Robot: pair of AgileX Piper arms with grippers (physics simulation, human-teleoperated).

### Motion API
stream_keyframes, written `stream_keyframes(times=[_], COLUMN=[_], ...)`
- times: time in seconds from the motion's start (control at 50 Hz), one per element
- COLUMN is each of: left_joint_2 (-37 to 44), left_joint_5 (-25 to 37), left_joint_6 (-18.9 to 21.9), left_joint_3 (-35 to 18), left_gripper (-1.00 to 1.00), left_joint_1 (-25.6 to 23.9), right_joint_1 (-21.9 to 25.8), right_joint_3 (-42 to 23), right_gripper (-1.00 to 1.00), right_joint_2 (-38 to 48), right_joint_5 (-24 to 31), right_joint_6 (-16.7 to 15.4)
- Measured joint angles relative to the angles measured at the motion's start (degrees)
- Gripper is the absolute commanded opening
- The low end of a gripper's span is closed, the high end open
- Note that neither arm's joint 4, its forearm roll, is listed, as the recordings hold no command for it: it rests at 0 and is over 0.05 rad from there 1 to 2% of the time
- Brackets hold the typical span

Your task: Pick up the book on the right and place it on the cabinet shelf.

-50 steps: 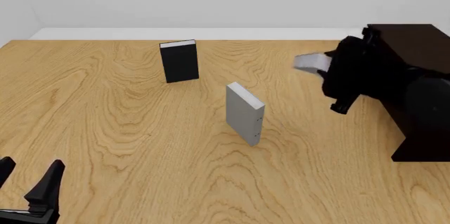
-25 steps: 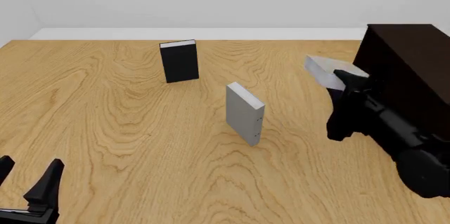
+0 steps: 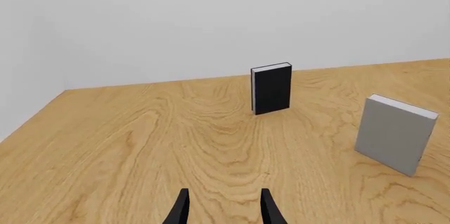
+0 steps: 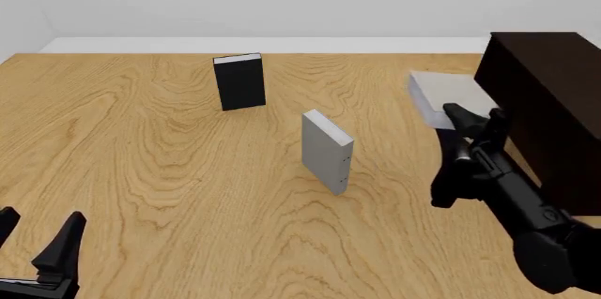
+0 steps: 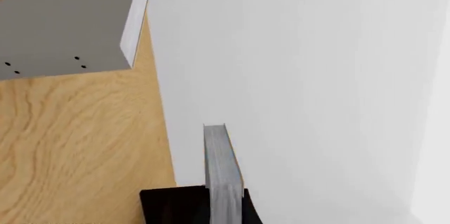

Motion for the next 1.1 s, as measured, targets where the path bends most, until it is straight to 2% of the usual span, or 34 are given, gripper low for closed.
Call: stream_keyframes(times=[0.22,0.66,1.1], left_joint_2=[0.0,0.0,0.0], left_joint_5=[0.1,0.0,0.0], left_joint_6=[0.0,0.0,-0.1], left_joint_3=[0.0,0.0,0.0], left_gripper=[1.0,1.0,1.0], left_joint_1=[-0.1,-0.3,-0.6], right_joint_1=[-2.3,-6.9,-8.7], right_joint_3=[0.3,0.6,1.2], right_gripper=[-1.0,-1.0,-1.0], right_joint_2=[2.9,7.2,13.2], right_joint_5=[-3.5,-6.8,-10.6], right_joint_6=[-0.3,-0.6,-2.7])
